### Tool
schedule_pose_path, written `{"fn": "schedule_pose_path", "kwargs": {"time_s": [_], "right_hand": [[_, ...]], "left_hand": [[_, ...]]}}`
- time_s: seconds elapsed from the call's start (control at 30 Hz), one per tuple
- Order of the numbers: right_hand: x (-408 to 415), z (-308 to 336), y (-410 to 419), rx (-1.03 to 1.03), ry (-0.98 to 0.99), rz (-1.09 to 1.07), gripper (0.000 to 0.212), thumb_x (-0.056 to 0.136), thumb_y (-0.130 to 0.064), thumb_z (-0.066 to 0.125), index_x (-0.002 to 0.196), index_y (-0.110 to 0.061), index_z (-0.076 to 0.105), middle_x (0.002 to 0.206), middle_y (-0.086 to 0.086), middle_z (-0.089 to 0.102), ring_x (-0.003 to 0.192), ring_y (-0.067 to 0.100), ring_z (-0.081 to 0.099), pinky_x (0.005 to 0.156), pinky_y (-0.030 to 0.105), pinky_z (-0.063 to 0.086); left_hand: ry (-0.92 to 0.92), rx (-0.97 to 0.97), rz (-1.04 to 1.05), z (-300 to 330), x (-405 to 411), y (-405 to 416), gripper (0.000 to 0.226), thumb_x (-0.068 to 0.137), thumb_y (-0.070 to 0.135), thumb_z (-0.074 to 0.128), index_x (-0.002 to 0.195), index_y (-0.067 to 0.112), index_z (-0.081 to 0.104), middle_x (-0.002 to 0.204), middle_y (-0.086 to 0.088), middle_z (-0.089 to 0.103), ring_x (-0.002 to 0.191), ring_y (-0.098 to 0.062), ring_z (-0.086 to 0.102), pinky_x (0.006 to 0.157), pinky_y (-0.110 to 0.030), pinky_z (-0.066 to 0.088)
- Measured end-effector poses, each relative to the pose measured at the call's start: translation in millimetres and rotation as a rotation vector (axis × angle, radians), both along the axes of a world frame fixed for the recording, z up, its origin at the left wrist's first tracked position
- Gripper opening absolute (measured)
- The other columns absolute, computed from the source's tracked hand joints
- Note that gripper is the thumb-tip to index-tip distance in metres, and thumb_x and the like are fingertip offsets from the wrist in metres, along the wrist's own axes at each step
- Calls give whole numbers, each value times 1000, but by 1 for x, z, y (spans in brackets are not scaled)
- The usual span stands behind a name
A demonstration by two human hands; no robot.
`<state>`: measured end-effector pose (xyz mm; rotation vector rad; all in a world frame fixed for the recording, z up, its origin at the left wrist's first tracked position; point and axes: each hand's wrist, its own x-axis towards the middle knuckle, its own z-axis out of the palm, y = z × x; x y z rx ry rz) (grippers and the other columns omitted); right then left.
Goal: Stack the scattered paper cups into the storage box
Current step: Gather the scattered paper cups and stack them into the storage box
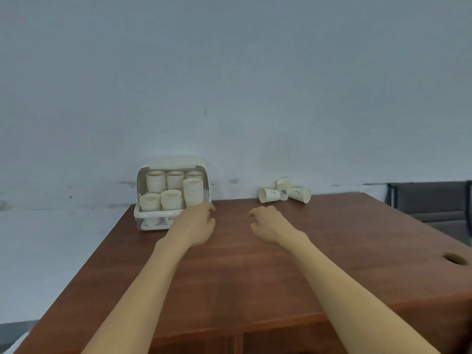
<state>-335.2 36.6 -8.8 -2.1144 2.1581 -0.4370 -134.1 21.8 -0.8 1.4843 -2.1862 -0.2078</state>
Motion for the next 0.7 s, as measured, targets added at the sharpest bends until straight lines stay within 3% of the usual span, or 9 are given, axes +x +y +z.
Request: {"fn": "schedule_pose_path", "kwargs": {"time_s": [0.2,0.37,0.53,0.7], "right_hand": [[-24,-4,40,61,11,-94,42,86,-16,45,127,-15,54,129,12,52,118,35,50,96,45,46],[-40,-2,56,89,27,-131,42,85,-14,45,125,-11,54,126,13,53,115,33,52,94,45,48],[-51,6,54,90,31,-137,41,86,-16,46,126,-12,54,129,13,51,116,32,52,95,42,48],[-60,9,55,83,6,-150,41,86,-17,47,125,-11,55,126,13,53,113,32,54,94,42,49]], "left_hand": [[-85,57,-93,-7,-21,23,48,95,23,48,142,17,41,129,-10,57,123,-27,47,101,-37,40],[-123,82,-129,-6,-36,31,51,93,28,48,143,19,38,129,-12,56,120,-28,49,100,-42,42],[-201,89,-139,5,-49,37,51,95,29,46,144,20,36,144,-10,43,128,-30,44,103,-42,40],[-237,102,-149,10,-72,32,51,94,33,48,143,24,38,141,-9,46,127,-29,45,103,-43,40]]}}
